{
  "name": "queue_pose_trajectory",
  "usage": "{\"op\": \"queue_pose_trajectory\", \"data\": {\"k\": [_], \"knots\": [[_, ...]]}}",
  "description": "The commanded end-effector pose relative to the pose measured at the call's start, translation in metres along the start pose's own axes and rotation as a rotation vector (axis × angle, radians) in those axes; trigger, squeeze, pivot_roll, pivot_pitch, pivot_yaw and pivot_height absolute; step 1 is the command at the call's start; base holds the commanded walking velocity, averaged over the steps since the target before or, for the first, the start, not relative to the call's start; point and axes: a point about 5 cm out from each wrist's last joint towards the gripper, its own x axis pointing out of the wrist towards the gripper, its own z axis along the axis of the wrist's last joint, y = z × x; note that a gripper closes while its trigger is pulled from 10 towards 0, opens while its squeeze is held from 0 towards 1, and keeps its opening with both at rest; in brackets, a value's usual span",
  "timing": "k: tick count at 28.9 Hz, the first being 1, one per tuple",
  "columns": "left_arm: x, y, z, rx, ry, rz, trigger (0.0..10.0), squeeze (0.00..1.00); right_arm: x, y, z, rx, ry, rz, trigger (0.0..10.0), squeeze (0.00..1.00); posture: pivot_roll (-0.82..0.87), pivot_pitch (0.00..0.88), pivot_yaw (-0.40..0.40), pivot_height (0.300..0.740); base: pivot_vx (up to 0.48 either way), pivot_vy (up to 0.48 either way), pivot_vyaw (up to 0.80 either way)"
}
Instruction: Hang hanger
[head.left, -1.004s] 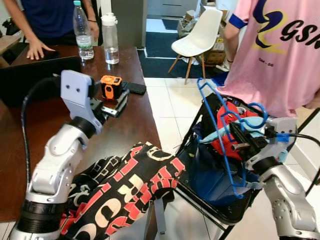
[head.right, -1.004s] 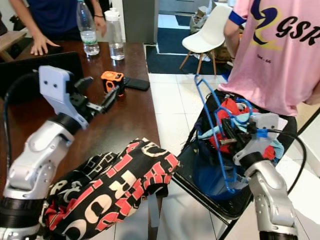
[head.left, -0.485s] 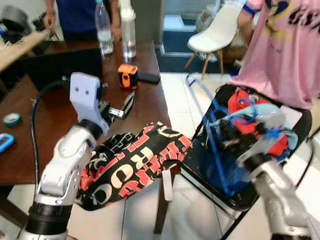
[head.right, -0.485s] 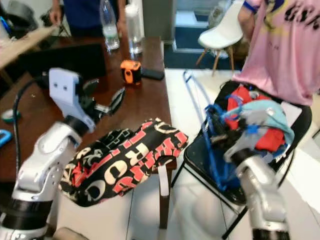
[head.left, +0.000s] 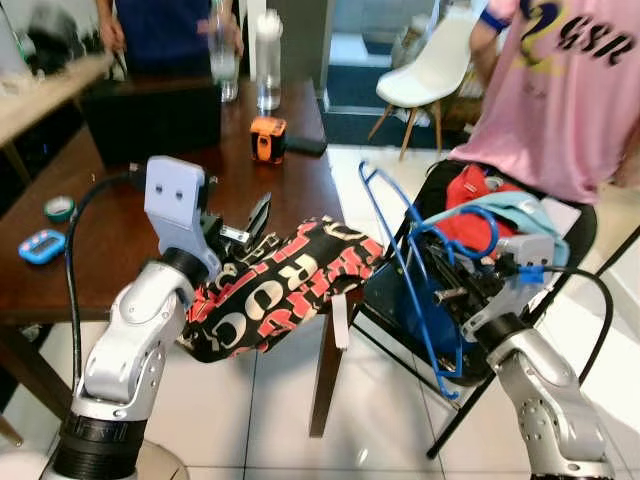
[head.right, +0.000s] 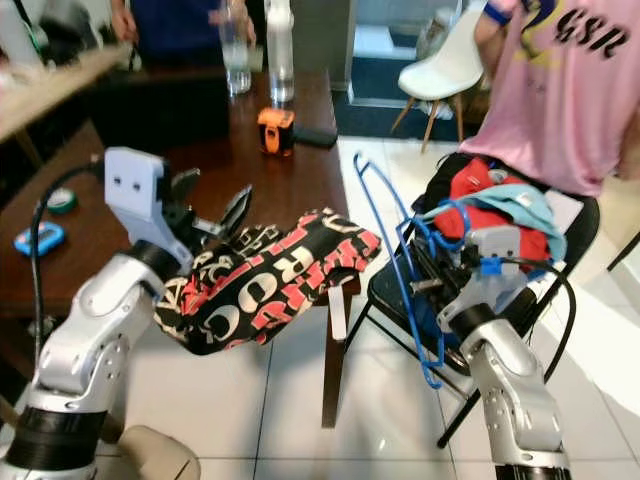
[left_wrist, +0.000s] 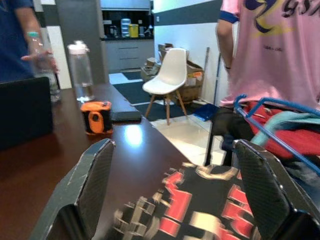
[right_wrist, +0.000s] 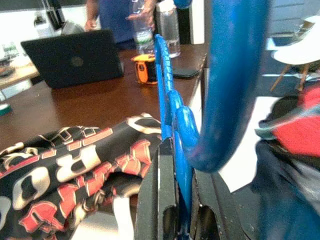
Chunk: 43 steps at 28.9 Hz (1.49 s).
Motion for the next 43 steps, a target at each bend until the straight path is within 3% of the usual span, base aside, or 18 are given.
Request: {"op": "queue_pose_trajectory", "data": {"k": [1,11,19,22,29,38,43], "knots": [[-0.001,-0.005,-0.004,-0.001,0.008,-0.022,10.0,0.00,-0.005,-0.008,-0.004,-0.011,0.026,-0.053,10.0,0.00,0.07,0.034,-0.053,0.740,0.000,0.000,-0.80],[-0.011,-0.006,-0.019,0.006,0.055,-0.017,10.0,0.00,-0.008,-0.023,-0.008,-0.054,0.057,-0.184,10.0,0.00,0.06,0.036,-0.051,0.740,0.000,0.000,-0.80],[-0.021,0.000,-0.031,0.019,0.088,0.033,10.0,0.00,-0.010,-0.021,-0.013,-0.072,0.084,-0.198,10.0,0.00,0.06,0.040,-0.051,0.740,0.000,0.000,-0.80],[-0.040,0.014,-0.050,0.033,0.168,0.125,10.0,0.00,-0.015,-0.016,-0.025,-0.090,0.134,-0.208,10.0,0.00,0.08,0.047,-0.054,0.740,0.000,0.000,-0.80],[-0.050,0.022,-0.056,0.027,0.192,0.172,10.0,0.00,-0.018,-0.011,-0.033,-0.104,0.164,-0.213,10.0,0.00,0.08,0.048,-0.054,0.740,0.000,0.000,-0.80],[-0.044,0.033,-0.044,0.064,0.137,0.223,10.0,0.00,-0.015,-0.009,-0.034,-0.100,0.160,-0.200,10.0,0.00,0.08,0.044,-0.053,0.740,0.370,0.000,-0.09],[-0.033,0.039,-0.031,0.112,0.082,0.235,10.0,0.00,-0.013,-0.006,-0.034,-0.105,0.149,-0.167,10.0,0.00,0.08,0.036,-0.049,0.740,0.401,0.000,0.00]]}}
